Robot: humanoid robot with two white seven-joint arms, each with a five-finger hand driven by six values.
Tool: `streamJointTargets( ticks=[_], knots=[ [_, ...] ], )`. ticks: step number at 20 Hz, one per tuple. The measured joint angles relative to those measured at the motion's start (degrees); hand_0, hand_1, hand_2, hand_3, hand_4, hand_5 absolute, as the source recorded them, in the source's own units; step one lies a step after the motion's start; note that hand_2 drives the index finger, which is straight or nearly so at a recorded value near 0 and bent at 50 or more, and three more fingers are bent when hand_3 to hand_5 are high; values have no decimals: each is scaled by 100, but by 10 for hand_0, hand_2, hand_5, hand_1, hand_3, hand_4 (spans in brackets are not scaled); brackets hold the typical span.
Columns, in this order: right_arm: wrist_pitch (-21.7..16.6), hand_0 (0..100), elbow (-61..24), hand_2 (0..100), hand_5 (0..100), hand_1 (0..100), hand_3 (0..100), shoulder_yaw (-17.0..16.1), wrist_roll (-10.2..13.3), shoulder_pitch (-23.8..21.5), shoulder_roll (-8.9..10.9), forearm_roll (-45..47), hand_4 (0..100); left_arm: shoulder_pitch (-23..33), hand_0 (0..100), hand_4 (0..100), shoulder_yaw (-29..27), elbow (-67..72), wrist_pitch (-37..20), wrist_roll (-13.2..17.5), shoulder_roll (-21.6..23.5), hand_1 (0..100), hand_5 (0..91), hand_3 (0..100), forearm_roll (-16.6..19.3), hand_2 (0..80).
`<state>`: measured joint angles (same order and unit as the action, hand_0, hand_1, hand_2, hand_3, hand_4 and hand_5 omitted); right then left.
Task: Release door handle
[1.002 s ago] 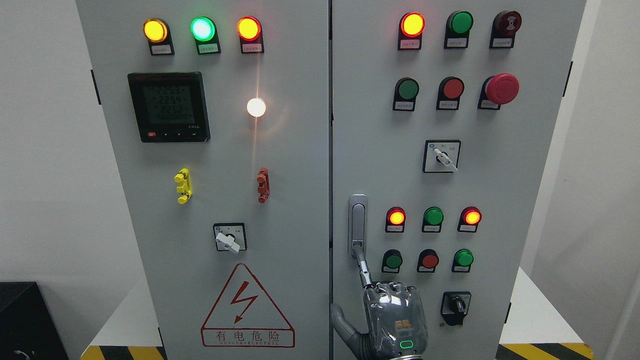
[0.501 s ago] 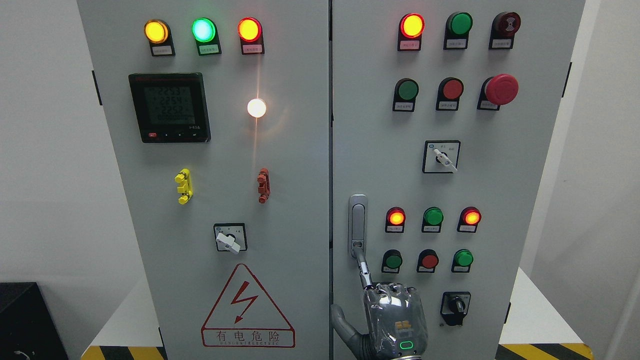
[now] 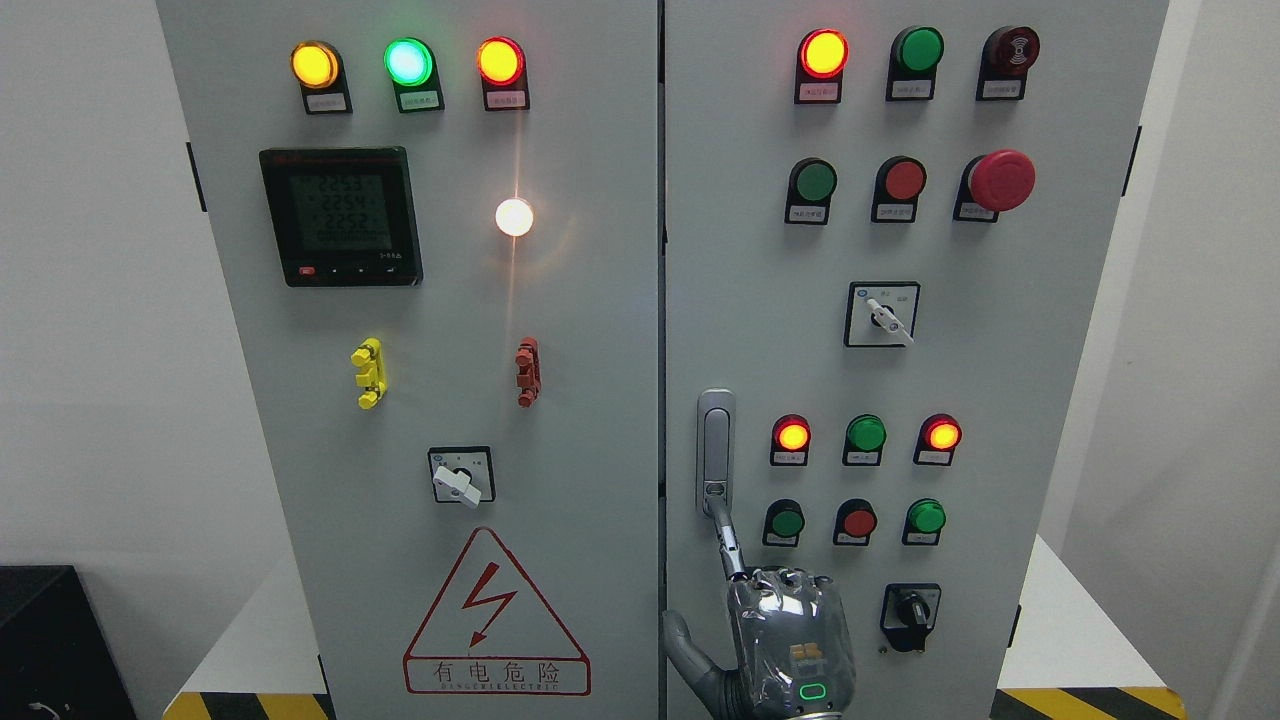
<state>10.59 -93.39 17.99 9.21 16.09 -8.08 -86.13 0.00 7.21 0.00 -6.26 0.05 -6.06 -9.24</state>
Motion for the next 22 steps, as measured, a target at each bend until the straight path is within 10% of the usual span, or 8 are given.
streamJointTargets(
  ticks=[22],
  knots=[
    [3, 341, 38, 51, 1000, 239, 1000, -6, 4, -36, 3, 1, 1000, 1, 120, 0, 0, 0, 0, 0, 0, 556, 0, 0, 1, 0]
  ],
)
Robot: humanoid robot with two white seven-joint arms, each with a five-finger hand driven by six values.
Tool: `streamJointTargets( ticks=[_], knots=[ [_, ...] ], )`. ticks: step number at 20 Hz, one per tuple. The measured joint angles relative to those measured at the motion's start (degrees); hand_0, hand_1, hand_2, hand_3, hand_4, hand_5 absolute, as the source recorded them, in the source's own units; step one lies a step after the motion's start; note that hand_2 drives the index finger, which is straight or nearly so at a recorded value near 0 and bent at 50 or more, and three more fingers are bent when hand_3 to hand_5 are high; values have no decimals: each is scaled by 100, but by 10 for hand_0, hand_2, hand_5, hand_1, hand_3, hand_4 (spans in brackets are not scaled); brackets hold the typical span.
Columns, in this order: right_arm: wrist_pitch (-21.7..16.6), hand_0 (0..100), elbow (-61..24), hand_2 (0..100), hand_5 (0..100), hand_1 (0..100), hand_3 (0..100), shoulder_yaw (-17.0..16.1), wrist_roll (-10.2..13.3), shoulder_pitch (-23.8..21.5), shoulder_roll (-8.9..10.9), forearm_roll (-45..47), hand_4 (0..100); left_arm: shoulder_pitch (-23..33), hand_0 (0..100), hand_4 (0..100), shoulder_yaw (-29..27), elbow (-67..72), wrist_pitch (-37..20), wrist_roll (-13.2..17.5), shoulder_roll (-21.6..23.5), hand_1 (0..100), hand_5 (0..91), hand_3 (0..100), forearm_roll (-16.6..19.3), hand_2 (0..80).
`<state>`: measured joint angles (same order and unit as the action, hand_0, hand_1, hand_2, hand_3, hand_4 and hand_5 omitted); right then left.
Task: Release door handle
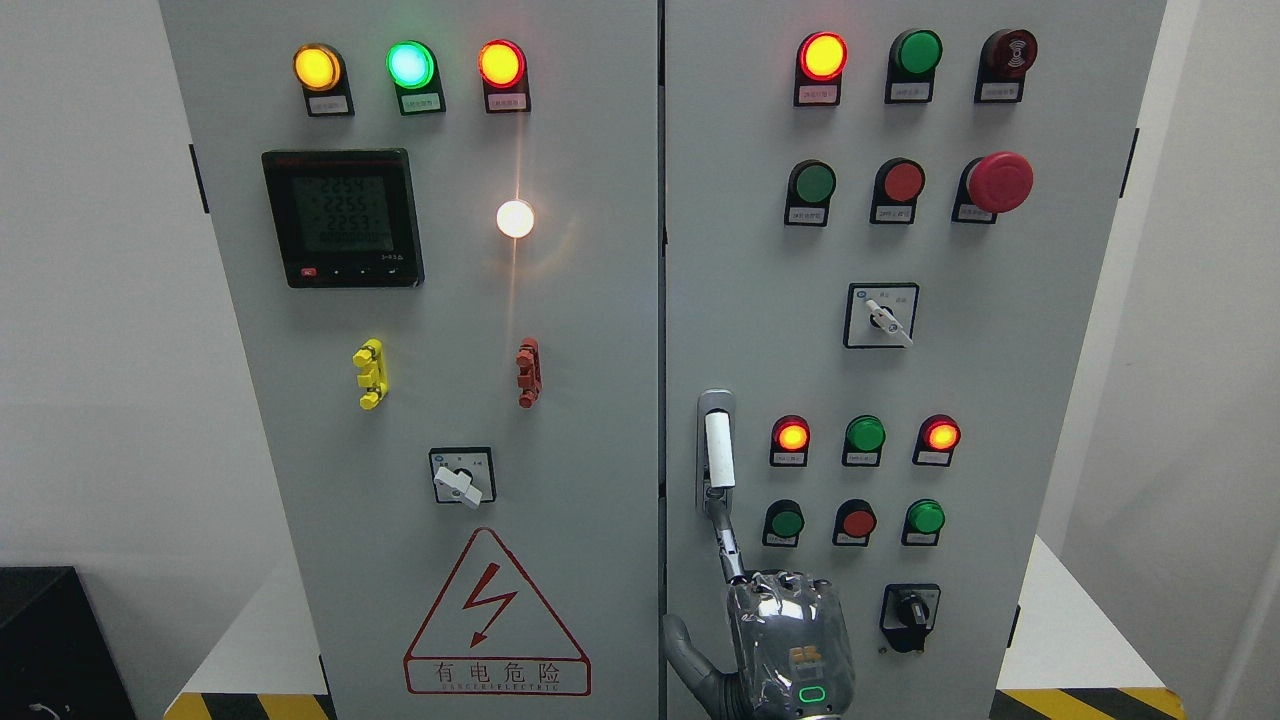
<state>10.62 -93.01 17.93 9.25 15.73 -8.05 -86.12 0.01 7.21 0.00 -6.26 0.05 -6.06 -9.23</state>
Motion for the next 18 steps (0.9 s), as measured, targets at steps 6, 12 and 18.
streamJointTargets(
  ticks=[6, 12, 18],
  knots=[
    [0, 341, -2, 51, 1000, 239, 1000, 1, 1, -9, 2, 1, 1000, 0, 120, 0, 0, 0, 0, 0, 0, 556, 0, 0, 0, 0],
    [1, 341, -3, 51, 1000, 239, 1000, 1, 2, -17, 2, 4, 1000, 0, 120, 0, 0, 0, 0, 0, 0, 556, 0, 0, 0, 0],
    [1, 343, -30, 44, 1000, 241, 1000, 10, 2, -22, 4, 6, 1000, 0, 120, 0, 0, 0, 0, 0, 0, 556, 0, 0, -1, 0]
  ],
)
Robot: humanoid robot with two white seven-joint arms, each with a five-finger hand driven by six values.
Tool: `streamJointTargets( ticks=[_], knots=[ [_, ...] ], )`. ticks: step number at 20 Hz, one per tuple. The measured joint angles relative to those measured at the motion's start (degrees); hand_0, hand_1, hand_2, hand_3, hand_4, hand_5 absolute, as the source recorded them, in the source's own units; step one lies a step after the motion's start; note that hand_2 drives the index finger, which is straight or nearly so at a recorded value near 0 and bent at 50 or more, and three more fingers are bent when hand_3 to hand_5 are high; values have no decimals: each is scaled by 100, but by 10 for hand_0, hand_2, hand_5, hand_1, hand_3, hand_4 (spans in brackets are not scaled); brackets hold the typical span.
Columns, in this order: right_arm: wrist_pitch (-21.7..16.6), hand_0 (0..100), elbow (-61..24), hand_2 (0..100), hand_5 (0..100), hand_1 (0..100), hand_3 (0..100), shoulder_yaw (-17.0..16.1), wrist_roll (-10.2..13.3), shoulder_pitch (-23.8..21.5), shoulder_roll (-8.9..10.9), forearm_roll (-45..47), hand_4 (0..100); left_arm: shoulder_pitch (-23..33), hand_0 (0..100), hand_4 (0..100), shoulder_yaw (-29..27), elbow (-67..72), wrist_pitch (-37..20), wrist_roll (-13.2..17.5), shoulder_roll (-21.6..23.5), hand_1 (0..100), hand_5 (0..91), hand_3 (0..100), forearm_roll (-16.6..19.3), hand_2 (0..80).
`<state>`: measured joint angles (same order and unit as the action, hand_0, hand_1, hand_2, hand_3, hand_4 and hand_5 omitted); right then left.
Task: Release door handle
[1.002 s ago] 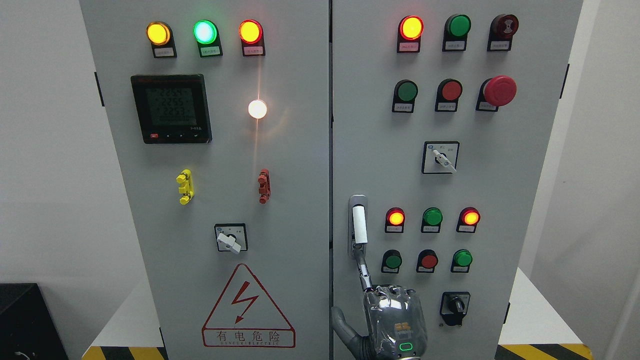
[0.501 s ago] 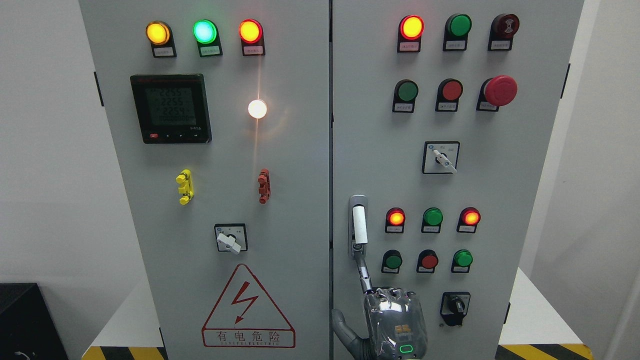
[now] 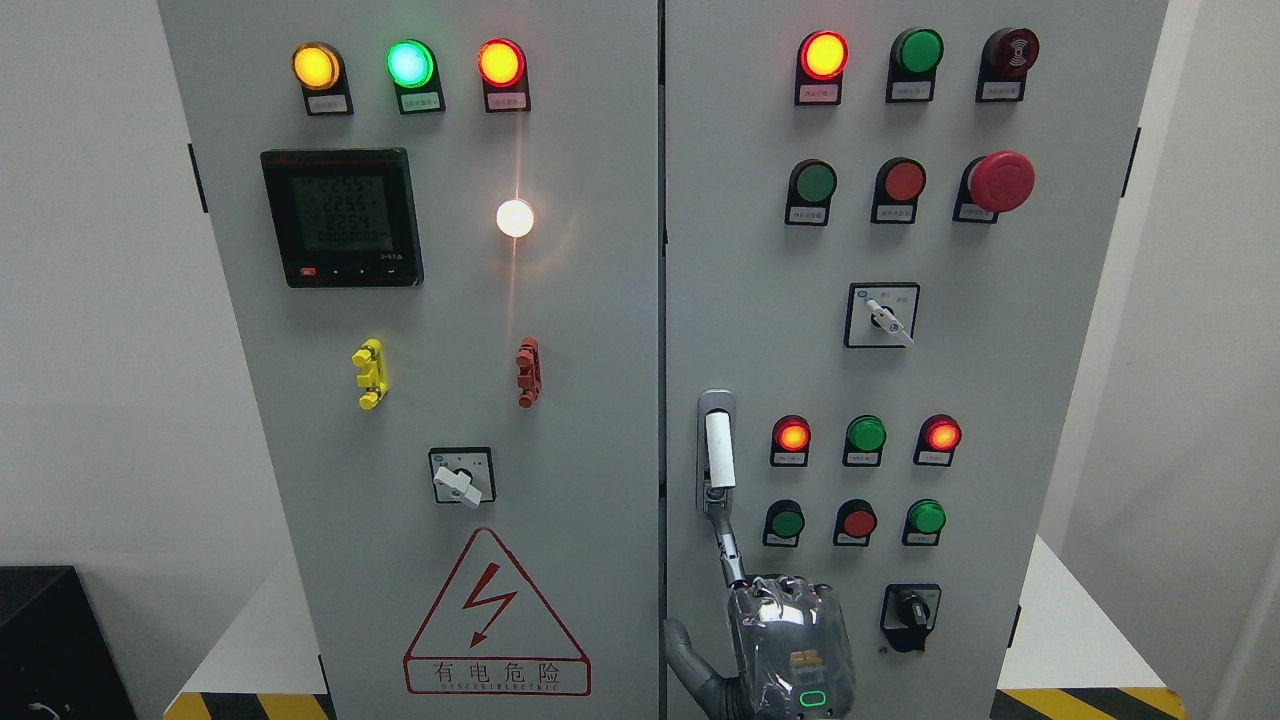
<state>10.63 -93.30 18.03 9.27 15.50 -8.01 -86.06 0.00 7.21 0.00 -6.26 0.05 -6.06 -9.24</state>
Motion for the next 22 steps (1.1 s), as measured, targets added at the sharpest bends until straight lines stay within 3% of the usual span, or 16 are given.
streamJointTargets(
  ticks=[22],
  knots=[
    [10, 360, -146, 222, 1000, 264, 972, 45, 43, -11, -4, 19, 984, 0, 120, 0, 0, 0, 0, 0, 0, 556, 0, 0, 0, 0]
  ],
)
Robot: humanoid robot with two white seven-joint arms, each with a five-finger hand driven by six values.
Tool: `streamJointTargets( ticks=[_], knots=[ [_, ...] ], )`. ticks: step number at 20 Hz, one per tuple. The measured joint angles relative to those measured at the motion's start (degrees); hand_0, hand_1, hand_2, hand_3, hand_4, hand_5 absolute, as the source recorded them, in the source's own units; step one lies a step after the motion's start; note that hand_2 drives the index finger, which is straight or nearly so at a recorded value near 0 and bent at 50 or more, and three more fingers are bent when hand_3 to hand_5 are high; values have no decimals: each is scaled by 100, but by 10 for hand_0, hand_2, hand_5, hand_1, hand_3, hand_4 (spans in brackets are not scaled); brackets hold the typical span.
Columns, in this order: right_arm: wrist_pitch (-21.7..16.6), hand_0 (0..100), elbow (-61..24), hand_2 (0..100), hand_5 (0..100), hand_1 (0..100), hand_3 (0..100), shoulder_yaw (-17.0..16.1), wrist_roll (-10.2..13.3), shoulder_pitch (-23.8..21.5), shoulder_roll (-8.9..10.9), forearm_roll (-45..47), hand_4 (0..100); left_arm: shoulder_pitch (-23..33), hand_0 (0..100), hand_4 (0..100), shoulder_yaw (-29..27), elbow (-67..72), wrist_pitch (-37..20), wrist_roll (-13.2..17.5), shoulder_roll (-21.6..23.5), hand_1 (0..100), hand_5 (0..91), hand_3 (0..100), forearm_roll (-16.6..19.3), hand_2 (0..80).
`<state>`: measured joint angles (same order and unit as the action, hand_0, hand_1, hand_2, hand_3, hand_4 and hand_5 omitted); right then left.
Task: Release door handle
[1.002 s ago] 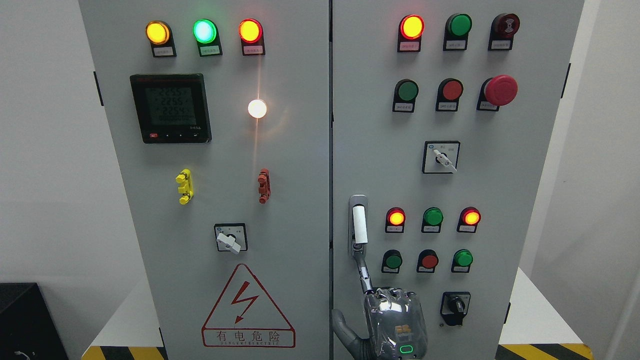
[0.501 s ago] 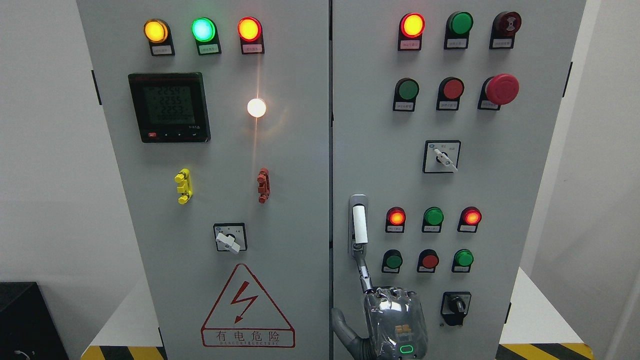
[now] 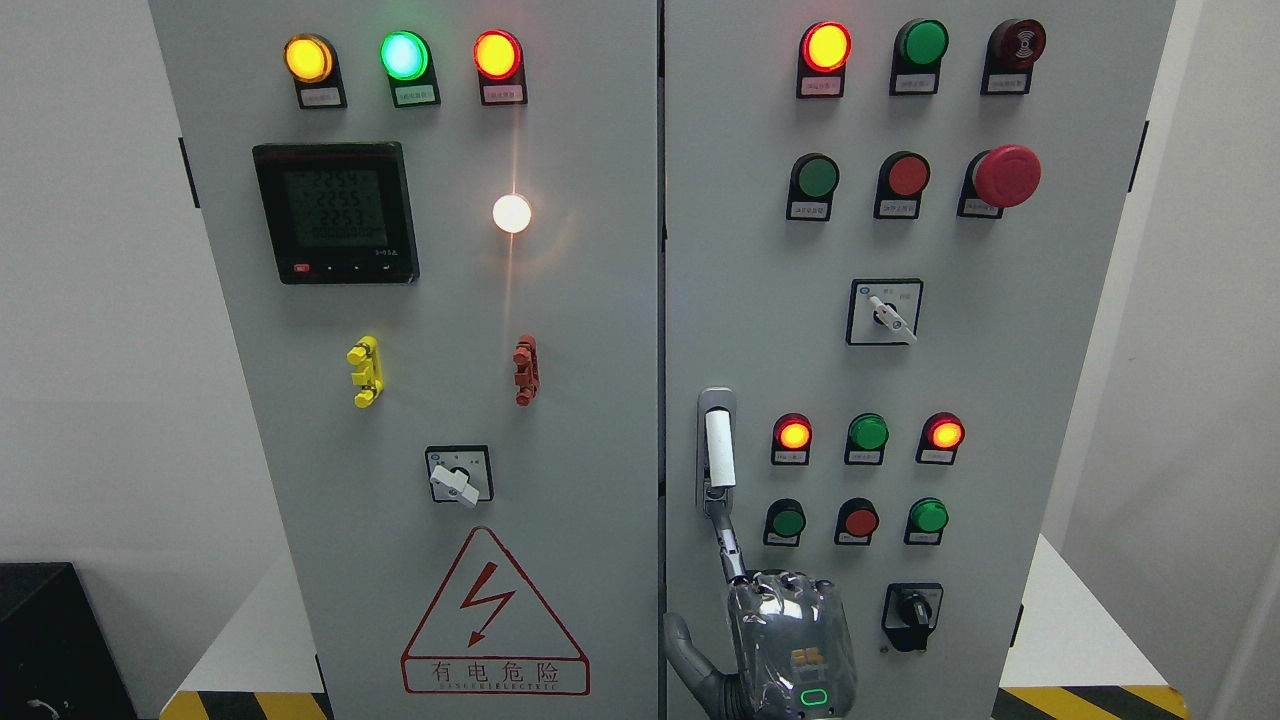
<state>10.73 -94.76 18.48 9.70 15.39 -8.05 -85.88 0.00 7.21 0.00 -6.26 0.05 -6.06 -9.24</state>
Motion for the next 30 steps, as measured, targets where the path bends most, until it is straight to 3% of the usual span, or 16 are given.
streamJointTargets(
  ticks=[30],
  knots=[
    [-17, 354, -400, 324, 1000, 283, 942, 16, -44, -82, 0, 13, 969, 0, 120, 0, 0, 0, 0, 0, 0, 556, 0, 0, 0, 0]
  ],
)
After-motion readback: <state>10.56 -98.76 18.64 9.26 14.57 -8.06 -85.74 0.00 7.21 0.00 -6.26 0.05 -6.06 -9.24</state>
